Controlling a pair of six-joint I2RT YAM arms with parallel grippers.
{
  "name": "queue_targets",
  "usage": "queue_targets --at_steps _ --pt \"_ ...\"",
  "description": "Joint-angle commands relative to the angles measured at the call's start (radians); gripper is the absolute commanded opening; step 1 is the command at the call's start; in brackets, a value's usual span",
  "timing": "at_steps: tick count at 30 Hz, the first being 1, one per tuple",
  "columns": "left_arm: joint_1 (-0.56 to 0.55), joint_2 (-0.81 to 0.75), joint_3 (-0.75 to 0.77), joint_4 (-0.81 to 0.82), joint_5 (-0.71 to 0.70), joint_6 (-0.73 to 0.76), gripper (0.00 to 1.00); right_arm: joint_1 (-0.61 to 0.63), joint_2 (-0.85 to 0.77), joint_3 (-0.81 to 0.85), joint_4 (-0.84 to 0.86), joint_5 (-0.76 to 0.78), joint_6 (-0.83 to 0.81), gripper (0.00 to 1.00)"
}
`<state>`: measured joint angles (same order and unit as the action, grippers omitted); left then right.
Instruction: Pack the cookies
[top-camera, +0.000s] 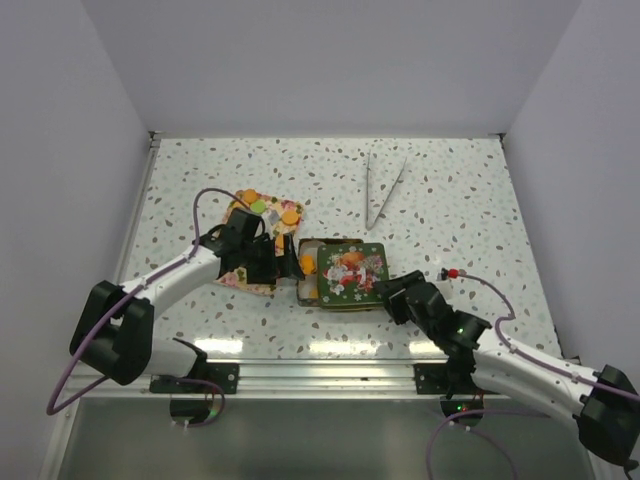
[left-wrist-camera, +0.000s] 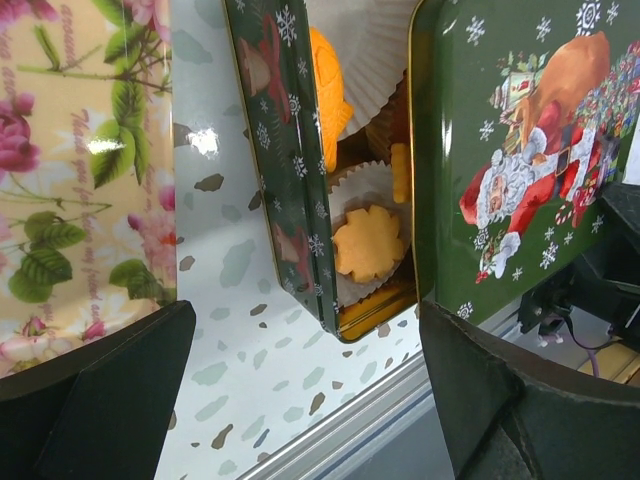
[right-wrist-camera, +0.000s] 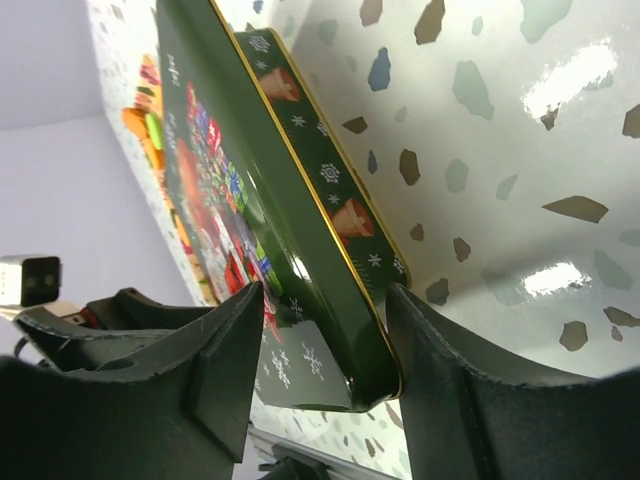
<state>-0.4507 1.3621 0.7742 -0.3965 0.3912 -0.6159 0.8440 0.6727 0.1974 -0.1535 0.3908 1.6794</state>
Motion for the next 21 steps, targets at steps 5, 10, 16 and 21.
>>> queue_targets --at_steps 5,10,16,21 --pt "0.003 0.002 -0.006 0.051 0.043 0.025 1.0 0.004 0.148 0.082 0.09 -0.027 -0.035 0.57" --pt "0.003 0.006 0.004 0.05 0.052 0.031 1.0 0.004 0.229 0.138 0.106 -0.055 -0.073 0.58" --pt "0.003 0.009 0.014 0.038 0.054 0.045 1.0 0.004 0.333 0.201 0.14 -0.095 -0.104 0.64" --pt "0.003 0.012 0.0 0.05 0.067 0.05 1.0 0.004 0.404 0.244 0.15 -0.107 -0.101 0.72"
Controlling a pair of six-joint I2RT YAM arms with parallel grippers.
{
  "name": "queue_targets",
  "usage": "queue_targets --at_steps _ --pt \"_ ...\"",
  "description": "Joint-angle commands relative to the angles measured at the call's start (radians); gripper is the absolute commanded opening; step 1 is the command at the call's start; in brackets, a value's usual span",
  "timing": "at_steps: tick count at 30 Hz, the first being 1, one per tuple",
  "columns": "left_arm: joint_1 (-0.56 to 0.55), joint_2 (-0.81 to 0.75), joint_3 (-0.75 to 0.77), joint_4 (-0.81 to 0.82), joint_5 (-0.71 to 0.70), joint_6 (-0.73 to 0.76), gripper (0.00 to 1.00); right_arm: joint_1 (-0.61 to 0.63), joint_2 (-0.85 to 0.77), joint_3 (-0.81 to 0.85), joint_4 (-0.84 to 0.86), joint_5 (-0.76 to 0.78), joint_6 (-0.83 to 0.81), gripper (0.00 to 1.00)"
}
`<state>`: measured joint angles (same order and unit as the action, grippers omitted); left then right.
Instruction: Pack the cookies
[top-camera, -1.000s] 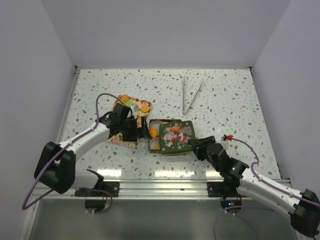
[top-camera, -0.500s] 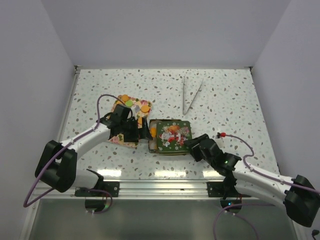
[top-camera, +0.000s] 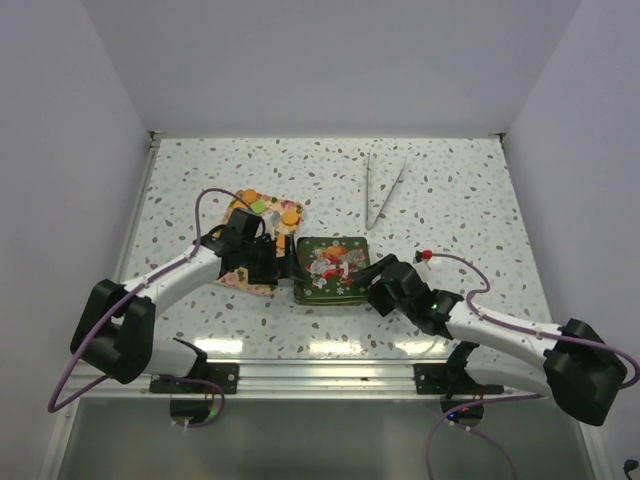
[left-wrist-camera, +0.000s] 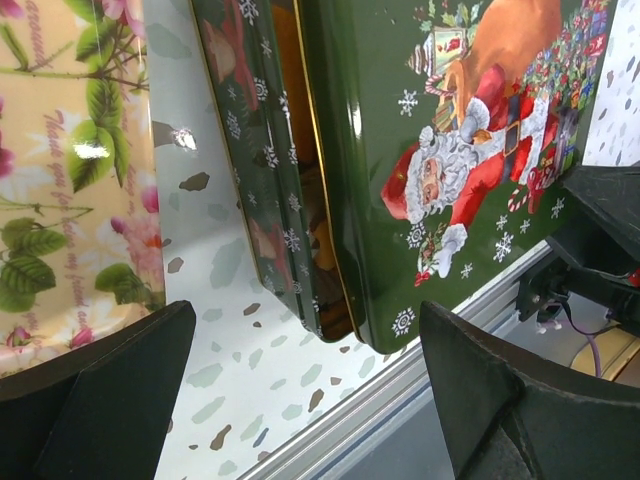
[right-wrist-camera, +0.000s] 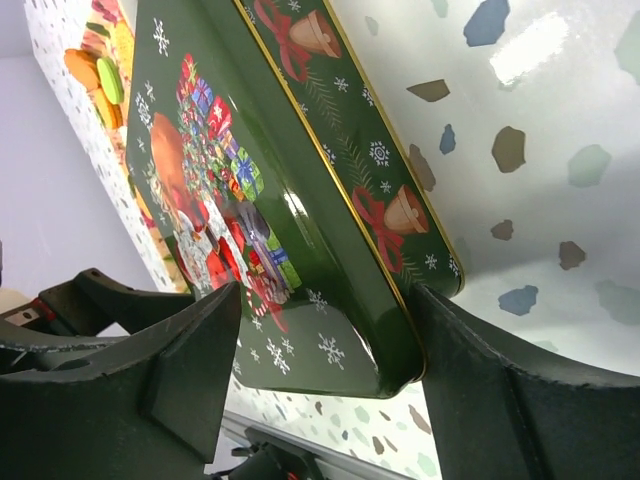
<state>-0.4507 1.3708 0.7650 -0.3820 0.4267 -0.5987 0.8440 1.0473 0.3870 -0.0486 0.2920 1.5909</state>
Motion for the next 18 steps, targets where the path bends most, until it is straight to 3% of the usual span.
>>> queue_targets --at_steps 1,6,13,18 --pt "0.003 0.005 0.005 0.038 0.037 0.033 1.0 0.004 0.042 0.059 0.046 -0.011 -0.011 0.72" --pt "0.003 0.036 -0.018 0.061 0.047 0.048 1.0 0.004 0.088 0.105 0.035 -0.034 -0.017 0.77" --pt "0.003 0.065 -0.038 0.124 0.09 0.057 1.0 0.003 0.12 0.234 -0.157 -0.034 -0.089 0.9" --pt "0.003 0.073 -0.035 0.153 0.112 0.053 1.0 0.004 0.167 0.306 -0.226 -0.057 -0.137 0.93"
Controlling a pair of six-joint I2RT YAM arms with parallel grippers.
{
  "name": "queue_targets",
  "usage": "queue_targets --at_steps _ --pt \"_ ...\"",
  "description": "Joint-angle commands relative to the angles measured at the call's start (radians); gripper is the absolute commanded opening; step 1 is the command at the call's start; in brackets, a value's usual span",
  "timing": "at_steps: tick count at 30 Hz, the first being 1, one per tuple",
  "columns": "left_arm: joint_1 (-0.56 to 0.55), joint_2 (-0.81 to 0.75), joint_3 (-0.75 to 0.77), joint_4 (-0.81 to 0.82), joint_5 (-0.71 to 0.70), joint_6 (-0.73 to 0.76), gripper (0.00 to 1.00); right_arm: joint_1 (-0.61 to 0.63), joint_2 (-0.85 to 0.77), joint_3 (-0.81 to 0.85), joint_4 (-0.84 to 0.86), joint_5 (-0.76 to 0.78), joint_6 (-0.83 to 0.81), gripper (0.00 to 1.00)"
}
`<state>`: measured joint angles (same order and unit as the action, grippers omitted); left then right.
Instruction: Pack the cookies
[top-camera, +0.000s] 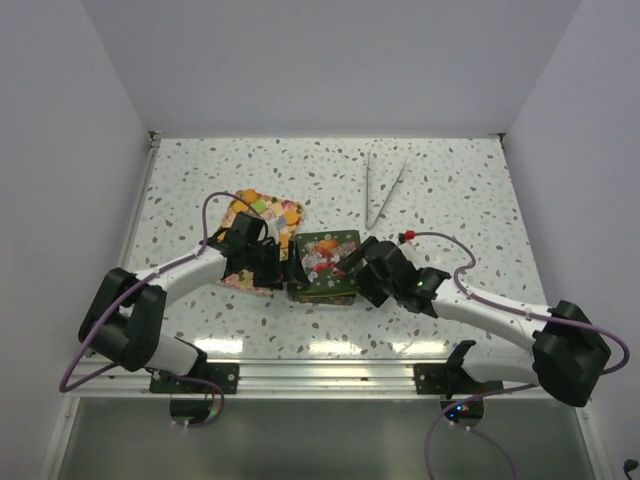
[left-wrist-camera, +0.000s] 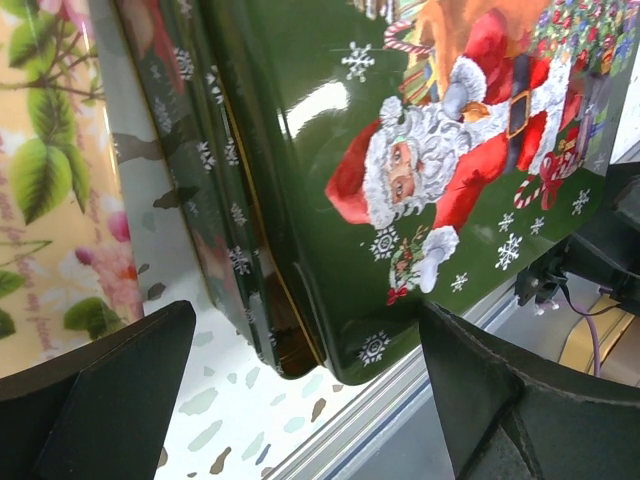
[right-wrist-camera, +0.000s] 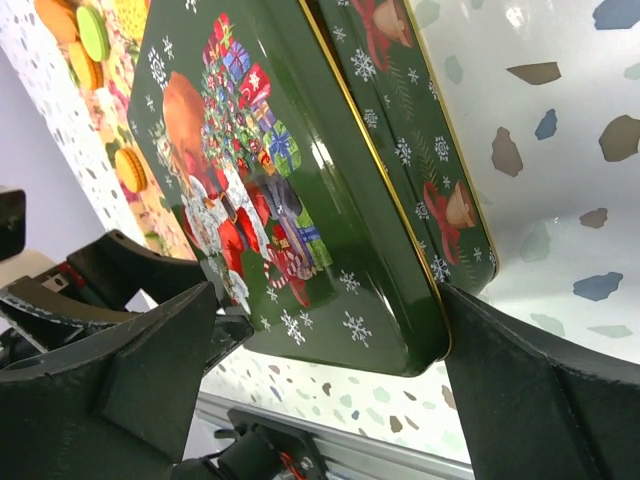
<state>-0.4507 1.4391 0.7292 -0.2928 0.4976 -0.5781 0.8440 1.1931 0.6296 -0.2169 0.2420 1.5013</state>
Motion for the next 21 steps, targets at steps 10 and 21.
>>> queue_targets --at_steps 10,21 --pt "0.003 0.01 0.012 0.083 0.059 0.038 1.0 0.021 0.172 0.203 -0.249 -0.086 -0.114 0.95" --pt "0.003 0.024 0.012 0.055 0.044 0.076 1.0 0.03 0.233 0.328 -0.44 -0.049 -0.203 0.99"
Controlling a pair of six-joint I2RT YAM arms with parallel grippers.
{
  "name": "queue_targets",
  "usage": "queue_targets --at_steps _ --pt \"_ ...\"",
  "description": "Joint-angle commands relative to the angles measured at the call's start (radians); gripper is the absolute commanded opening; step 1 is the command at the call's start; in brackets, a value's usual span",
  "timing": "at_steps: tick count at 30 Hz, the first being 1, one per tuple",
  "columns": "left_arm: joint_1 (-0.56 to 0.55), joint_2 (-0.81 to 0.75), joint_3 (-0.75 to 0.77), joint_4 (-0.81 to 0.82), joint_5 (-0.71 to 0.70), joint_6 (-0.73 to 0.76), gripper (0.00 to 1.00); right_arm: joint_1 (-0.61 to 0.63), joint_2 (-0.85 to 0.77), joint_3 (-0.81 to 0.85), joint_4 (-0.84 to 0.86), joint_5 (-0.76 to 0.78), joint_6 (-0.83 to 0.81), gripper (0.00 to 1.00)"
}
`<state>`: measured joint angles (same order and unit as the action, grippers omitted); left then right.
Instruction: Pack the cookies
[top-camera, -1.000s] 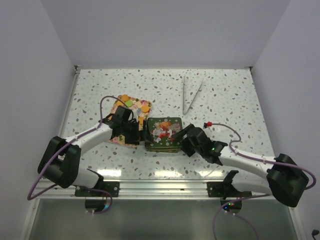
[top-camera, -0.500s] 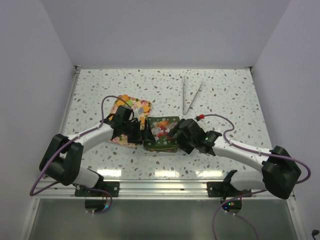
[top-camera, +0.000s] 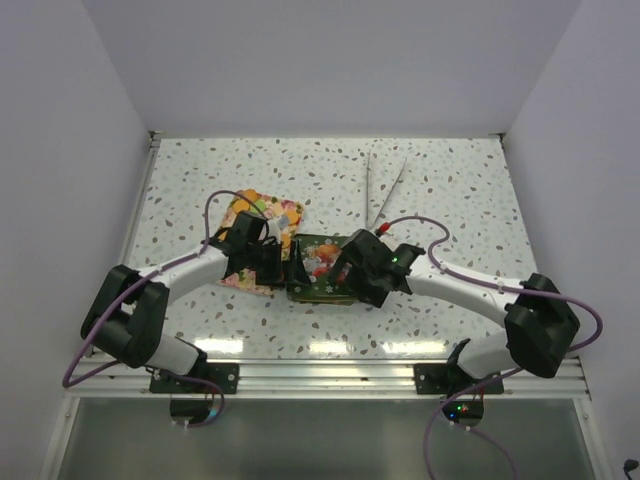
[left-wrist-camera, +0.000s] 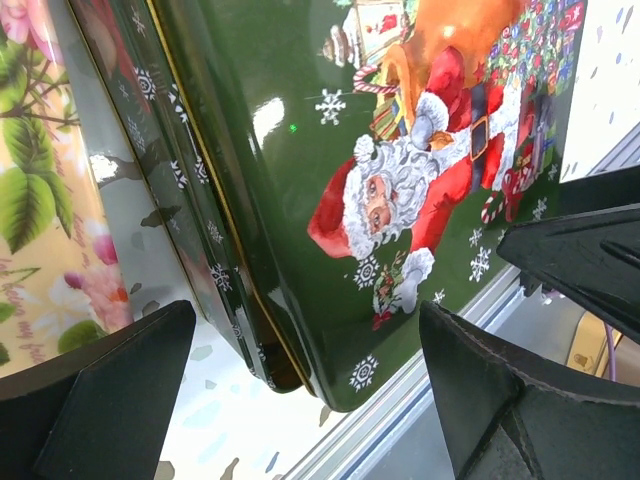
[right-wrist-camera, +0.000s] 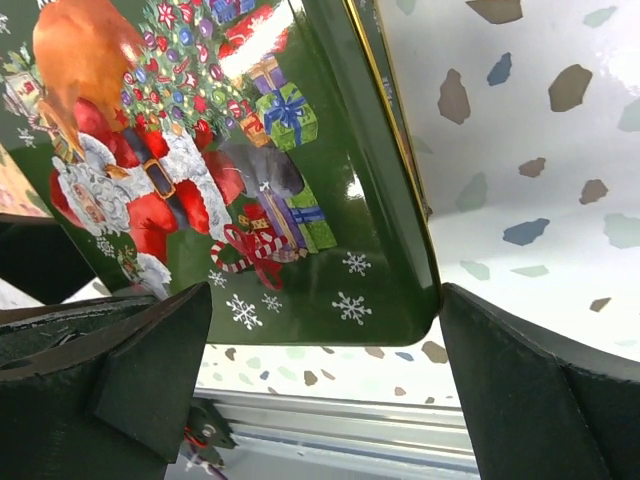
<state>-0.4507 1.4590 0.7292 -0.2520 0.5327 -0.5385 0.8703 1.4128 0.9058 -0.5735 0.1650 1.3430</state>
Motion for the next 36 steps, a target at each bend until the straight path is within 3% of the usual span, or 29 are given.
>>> queue_targets --at_steps 1,25,31,32,35,36 --pt "0.003 0.008 0.015 0.013 0.007 0.038 1.0 0.004 0.014 0.061 -0.11 0.037 -0.051 0.99" --pt "0.003 0.023 0.027 -0.021 -0.019 0.06 1.0 -0.103 -0.046 0.107 -0.189 0.149 -0.206 0.98" --pt "0.003 0.024 0.032 -0.03 -0.019 0.057 1.0 -0.166 -0.104 -0.055 -0.005 0.065 -0.214 0.94" --pt "0.003 0.023 0.033 -0.032 -0.019 0.057 1.0 -0.168 -0.124 -0.083 0.083 0.053 -0.208 0.89" --pt "0.003 0.018 0.033 -0.036 -0.019 0.057 1.0 -0.168 -0.135 -0.151 0.145 0.036 -0.167 0.77" --pt "0.003 0.015 0.033 -0.038 -0.022 0.057 1.0 -0.168 -0.141 -0.159 0.162 0.039 -0.156 0.69"
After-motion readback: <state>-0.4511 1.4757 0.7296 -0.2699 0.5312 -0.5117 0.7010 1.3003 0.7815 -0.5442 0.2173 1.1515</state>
